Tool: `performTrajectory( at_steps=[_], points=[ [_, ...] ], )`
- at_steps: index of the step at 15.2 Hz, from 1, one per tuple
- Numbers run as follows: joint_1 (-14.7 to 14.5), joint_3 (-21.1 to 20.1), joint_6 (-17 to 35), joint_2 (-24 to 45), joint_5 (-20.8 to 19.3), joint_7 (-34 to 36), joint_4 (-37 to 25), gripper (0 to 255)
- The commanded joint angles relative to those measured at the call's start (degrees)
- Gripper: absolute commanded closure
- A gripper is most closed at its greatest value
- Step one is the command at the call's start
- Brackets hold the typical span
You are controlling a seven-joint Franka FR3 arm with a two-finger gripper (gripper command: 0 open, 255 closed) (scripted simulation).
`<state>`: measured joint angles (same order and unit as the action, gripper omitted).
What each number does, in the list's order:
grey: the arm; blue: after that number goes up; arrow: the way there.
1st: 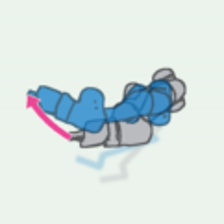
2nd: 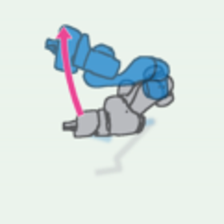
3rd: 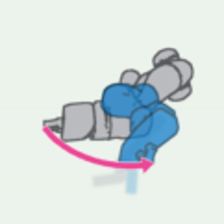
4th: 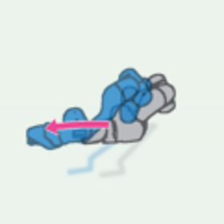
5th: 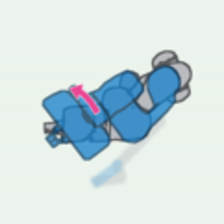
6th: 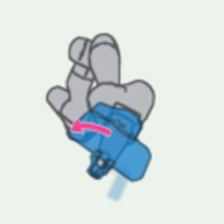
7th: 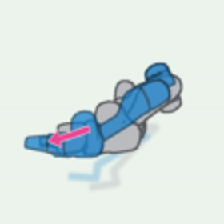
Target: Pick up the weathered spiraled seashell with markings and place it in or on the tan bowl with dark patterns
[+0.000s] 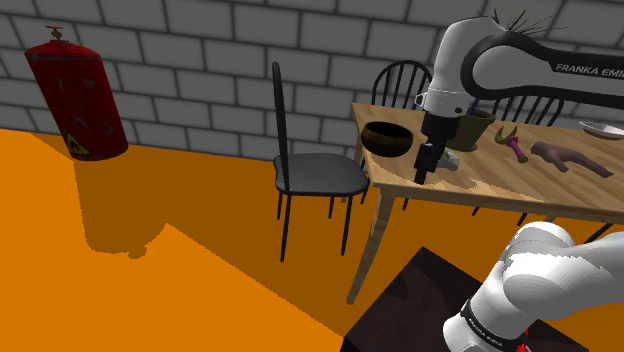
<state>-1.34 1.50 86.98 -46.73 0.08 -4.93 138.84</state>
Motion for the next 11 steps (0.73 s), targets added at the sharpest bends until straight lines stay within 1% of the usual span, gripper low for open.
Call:
performTrajectory(
  at_steps=[1, 6, 11],
  points=[
    [0.0, 0.0, 0.0, 0.0, 0.0, 0.0, 0.0, 0],
    [2.6, 6.0, 4.9, -5.3, -6.6, -7.4, 4.9, 0],
    [5.4, 13.0, 10.7, -8.4, -13.1, -14.9, 8.0, 0]
  ],
)
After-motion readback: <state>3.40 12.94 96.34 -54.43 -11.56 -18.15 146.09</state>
